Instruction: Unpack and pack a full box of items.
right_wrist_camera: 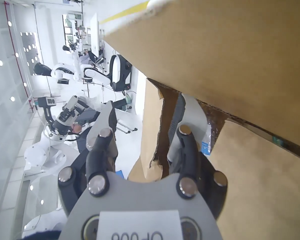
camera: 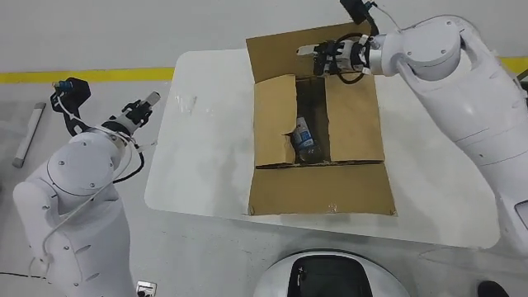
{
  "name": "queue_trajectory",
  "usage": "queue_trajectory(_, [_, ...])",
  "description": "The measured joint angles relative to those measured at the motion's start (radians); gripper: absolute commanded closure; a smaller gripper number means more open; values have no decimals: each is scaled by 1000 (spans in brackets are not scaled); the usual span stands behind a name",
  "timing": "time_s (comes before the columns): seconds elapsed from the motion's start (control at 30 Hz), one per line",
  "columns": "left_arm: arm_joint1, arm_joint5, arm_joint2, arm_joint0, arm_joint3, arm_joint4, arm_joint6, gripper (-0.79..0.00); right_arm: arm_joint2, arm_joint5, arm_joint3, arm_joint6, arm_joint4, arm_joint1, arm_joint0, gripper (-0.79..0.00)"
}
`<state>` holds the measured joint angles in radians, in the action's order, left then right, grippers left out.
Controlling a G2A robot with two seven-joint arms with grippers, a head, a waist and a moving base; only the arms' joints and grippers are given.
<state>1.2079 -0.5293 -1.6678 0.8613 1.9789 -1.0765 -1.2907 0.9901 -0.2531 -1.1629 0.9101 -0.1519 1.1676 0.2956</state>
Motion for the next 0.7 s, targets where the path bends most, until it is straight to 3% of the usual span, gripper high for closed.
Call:
queue_trajectory(0.07, [0, 1, -5, 5, 0, -1, -2, -785, 49, 4, -18, 4, 3, -15, 9, -674])
queue_trajectory(0.2, [-1, 3, -8, 12, 5, -2, -3, -785, 145, 17, -39, 22, 43, -47, 25, -659])
queue_trajectory(0.43, [-1, 1, -21, 34, 30, -2, -2, -785, 282, 38, 24, 52, 97, -93, 50, -111])
queue_trajectory(0.47, [0, 2, -18, 39, 35, 2, -2, -785, 303, 43, 39, 48, 85, -98, 57, 0])
queue_trajectory(0.7, [3, 9, 25, 64, 46, 35, -10, -785, 403, 79, 102, -18, 41, -122, 104, 0])
